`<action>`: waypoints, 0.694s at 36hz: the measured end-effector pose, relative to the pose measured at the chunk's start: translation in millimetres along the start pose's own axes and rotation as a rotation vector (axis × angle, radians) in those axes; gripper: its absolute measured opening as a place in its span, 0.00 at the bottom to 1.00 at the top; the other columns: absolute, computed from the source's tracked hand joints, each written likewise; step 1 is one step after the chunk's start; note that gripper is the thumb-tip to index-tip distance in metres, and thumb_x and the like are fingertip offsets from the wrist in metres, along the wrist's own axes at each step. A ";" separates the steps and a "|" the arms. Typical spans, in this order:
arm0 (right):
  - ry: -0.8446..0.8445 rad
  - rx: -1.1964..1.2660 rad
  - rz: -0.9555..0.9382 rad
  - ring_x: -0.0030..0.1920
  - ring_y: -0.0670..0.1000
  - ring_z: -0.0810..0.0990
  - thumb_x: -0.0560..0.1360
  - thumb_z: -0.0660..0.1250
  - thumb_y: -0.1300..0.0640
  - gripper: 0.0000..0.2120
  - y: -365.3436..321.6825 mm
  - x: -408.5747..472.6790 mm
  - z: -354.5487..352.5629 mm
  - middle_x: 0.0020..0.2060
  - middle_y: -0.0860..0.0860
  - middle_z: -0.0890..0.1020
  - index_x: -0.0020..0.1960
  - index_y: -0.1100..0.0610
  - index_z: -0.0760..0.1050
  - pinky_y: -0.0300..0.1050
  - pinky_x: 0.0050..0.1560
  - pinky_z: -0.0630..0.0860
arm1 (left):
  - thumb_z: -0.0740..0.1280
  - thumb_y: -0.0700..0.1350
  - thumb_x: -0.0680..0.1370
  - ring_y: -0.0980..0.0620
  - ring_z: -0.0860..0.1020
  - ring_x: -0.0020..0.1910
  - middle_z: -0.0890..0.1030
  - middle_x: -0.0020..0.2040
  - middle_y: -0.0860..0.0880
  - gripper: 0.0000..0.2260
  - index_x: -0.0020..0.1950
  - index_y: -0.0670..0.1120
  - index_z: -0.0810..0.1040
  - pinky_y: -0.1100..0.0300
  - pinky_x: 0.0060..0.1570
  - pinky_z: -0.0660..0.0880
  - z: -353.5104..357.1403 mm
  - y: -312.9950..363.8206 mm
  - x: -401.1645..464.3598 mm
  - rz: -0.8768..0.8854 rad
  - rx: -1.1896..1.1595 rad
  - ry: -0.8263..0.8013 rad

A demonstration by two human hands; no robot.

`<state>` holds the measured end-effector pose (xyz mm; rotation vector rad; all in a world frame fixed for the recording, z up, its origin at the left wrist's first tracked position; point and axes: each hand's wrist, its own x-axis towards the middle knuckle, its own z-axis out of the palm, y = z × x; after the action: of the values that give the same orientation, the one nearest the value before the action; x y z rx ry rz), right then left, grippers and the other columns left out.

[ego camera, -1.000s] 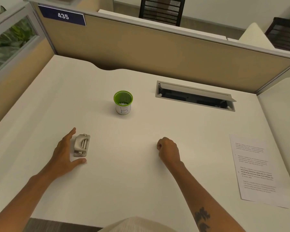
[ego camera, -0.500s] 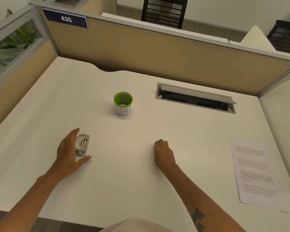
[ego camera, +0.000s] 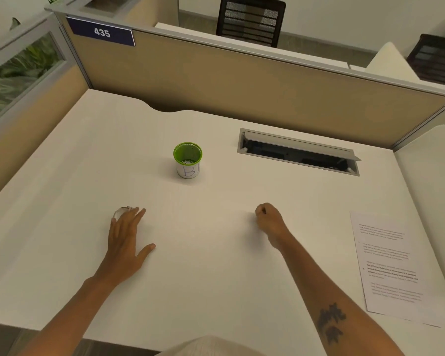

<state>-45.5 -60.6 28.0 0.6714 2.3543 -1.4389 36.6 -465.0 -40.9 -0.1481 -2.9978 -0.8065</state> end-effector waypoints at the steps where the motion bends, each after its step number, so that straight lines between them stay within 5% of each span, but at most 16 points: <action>1: -0.001 0.036 0.012 0.42 0.54 0.69 0.78 0.54 0.67 0.11 -5.4 4.1 -3.5 0.43 0.53 0.74 0.45 0.56 0.71 0.48 0.42 0.68 | 0.64 0.61 0.76 0.43 0.54 0.85 0.59 0.84 0.48 0.40 0.85 0.49 0.57 0.46 0.83 0.40 1.0 2.4 -0.7 -0.012 0.012 0.013; 4: -0.022 0.113 0.023 0.44 0.56 0.72 0.82 0.58 0.64 0.08 -24.3 16.0 -10.4 0.42 0.55 0.75 0.48 0.58 0.74 0.50 0.47 0.72 | 0.64 0.61 0.75 0.40 0.53 0.85 0.58 0.85 0.46 0.40 0.84 0.47 0.59 0.43 0.82 0.38 2.6 6.6 -2.7 -0.076 0.039 0.099; 7: -0.048 0.127 -0.006 0.44 0.54 0.75 0.85 0.60 0.60 0.09 -48.0 27.0 -8.1 0.44 0.56 0.77 0.53 0.62 0.77 0.49 0.48 0.76 | 0.66 0.62 0.73 0.46 0.52 0.85 0.52 0.84 0.55 0.41 0.83 0.48 0.60 0.45 0.82 0.39 2.6 5.6 -3.6 -0.161 0.025 0.230; 10: -0.067 0.110 -0.056 0.43 0.53 0.75 0.84 0.61 0.59 0.09 -78.4 36.2 2.4 0.44 0.55 0.78 0.56 0.63 0.78 0.47 0.47 0.78 | 0.68 0.64 0.71 0.50 0.55 0.83 0.50 0.81 0.59 0.44 0.84 0.51 0.58 0.40 0.79 0.52 1.0 4.4 -5.3 -0.273 -0.026 0.293; 17: -0.135 -0.007 -0.238 0.39 0.51 0.74 0.82 0.59 0.63 0.10 -155.3 44.7 48.4 0.38 0.51 0.77 0.46 0.56 0.76 0.49 0.42 0.73 | 0.81 0.47 0.72 0.36 0.65 0.77 0.60 0.81 0.44 0.48 0.84 0.51 0.55 0.30 0.69 0.64 0.6 -4.8 -2.5 -0.405 -0.166 0.300; 25: -0.122 -0.239 -0.390 0.41 0.47 0.75 0.81 0.63 0.63 0.06 -209.8 58.9 98.4 0.46 0.50 0.79 0.50 0.57 0.79 0.39 0.38 0.74 | 0.79 0.40 0.73 0.38 0.70 0.72 0.76 0.72 0.47 0.46 0.84 0.51 0.56 0.35 0.71 0.62 -7.1 -10.9 0.5 -0.451 -0.302 0.278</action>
<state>-206.0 -216.2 112.6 0.0608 2.5970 -1.2614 35.1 -478.0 -40.2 0.6016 -2.6557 -1.1968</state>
